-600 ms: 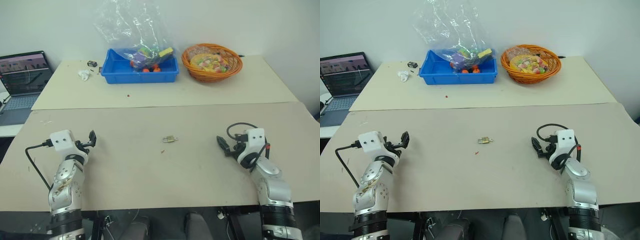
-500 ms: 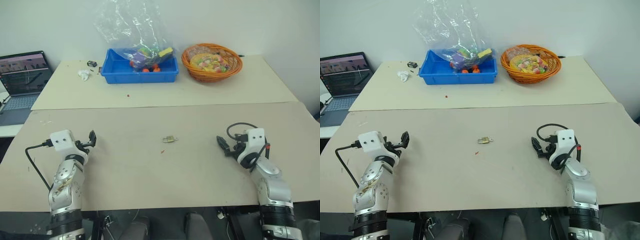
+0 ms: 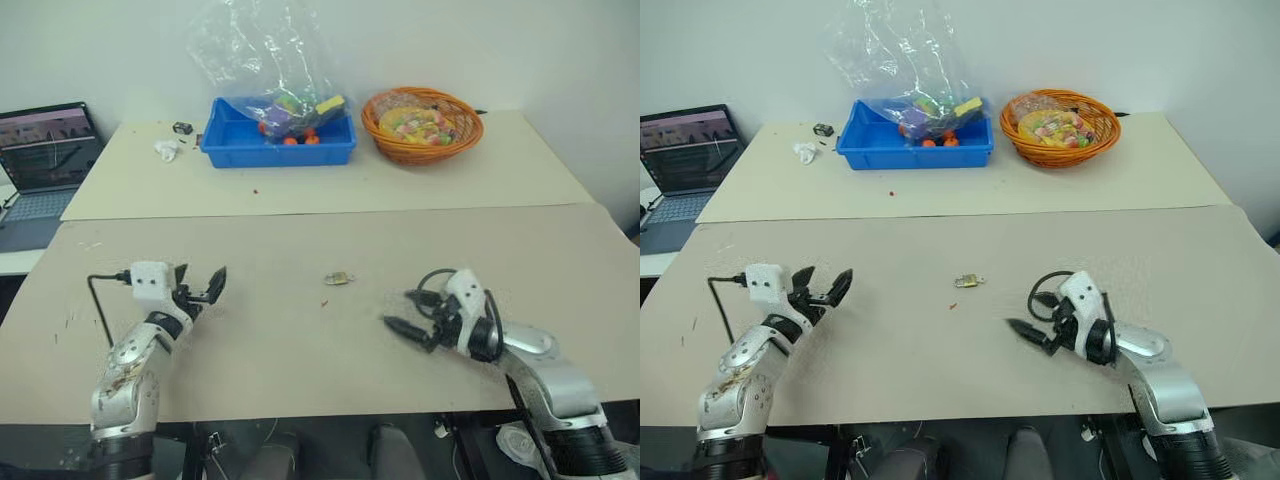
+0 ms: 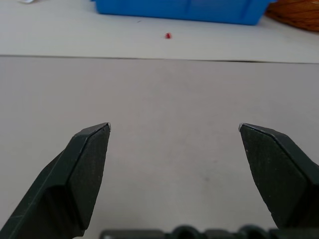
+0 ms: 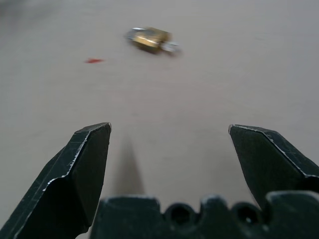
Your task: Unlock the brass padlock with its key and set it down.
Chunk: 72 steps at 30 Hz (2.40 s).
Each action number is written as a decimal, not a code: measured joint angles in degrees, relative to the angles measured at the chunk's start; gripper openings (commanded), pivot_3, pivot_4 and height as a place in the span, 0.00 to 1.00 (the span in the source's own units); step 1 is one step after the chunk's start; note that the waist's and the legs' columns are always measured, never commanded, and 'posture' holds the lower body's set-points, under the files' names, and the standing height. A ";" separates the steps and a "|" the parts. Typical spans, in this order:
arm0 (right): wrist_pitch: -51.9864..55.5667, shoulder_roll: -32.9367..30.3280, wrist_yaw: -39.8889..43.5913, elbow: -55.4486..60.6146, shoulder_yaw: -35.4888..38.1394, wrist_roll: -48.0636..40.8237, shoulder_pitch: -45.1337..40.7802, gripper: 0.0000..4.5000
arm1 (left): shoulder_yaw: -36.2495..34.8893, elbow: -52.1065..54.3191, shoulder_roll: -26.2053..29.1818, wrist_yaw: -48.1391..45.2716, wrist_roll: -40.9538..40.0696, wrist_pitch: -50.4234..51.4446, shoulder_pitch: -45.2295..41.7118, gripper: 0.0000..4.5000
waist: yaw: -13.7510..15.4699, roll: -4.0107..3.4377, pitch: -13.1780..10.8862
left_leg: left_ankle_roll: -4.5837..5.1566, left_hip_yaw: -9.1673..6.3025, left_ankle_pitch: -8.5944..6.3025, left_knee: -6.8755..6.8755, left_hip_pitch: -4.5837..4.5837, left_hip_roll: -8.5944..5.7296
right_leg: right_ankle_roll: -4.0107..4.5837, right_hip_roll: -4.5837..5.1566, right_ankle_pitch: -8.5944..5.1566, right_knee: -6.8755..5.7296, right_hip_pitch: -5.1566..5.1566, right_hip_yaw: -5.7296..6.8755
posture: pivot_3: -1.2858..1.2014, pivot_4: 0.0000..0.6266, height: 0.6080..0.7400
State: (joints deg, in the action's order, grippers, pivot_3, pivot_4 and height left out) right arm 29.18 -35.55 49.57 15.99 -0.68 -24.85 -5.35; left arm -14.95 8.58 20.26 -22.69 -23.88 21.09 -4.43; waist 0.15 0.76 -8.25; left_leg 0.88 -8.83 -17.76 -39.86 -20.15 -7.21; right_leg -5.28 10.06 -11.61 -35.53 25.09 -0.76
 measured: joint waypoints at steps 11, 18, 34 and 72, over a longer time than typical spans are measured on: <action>-1.73 -4.03 16.63 -10.01 -7.48 -0.63 -14.42 0.98 | 16.45 -4.96 11.46 -27.04 1.61 -1.55 -10.14 0.98 | 0.31 0.17 -0.11 | -0.12 0.09 0.00 0.03 -0.13 0.18 | 0.12 -0.48 0.53 0.61 0.10 -0.03 | 0.52 0.24 1.00; -2.52 -5.78 16.22 -9.28 -3.75 -0.81 -11.72 0.98 | 25.28 -27.65 6.27 -36.02 10.51 -18.30 -22.48 0.98 | 0.64 0.19 -0.12 | -0.12 0.09 0.00 0.00 -0.17 0.19 | 0.17 -0.45 0.57 0.73 0.07 -0.02 | 0.52 0.24 1.00; -0.17 -6.57 6.55 1.96 4.63 -3.51 0.02 0.98 | 25.80 -66.52 -8.16 -42.08 17.30 -32.35 -44.87 0.98 | 0.32 0.35 -0.21 | -0.06 0.20 -0.02 -0.20 -0.22 0.16 | 0.04 -0.46 0.64 0.65 0.04 -0.08 | 0.52 0.24 1.00; 1.27 -5.98 -1.22 4.54 5.95 -5.33 -0.31 1.00 | 21.27 -62.05 -8.06 -36.80 22.60 -42.00 -39.64 0.18 | -0.09 0.33 -0.20 | -0.01 0.24 -0.05 -0.38 -0.18 0.27 | -0.04 -0.48 0.69 0.59 0.01 -0.19 | 0.52 0.24 1.00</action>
State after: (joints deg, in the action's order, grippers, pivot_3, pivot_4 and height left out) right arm 30.45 -41.53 48.35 20.53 5.27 -30.17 -5.66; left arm 6.32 -53.47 12.20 -59.49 -1.28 -20.90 -44.07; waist 0.06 1.09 -8.45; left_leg 0.87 -8.59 -17.81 -40.24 -20.33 -6.95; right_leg -5.31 9.59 -10.91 -34.94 25.10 -0.95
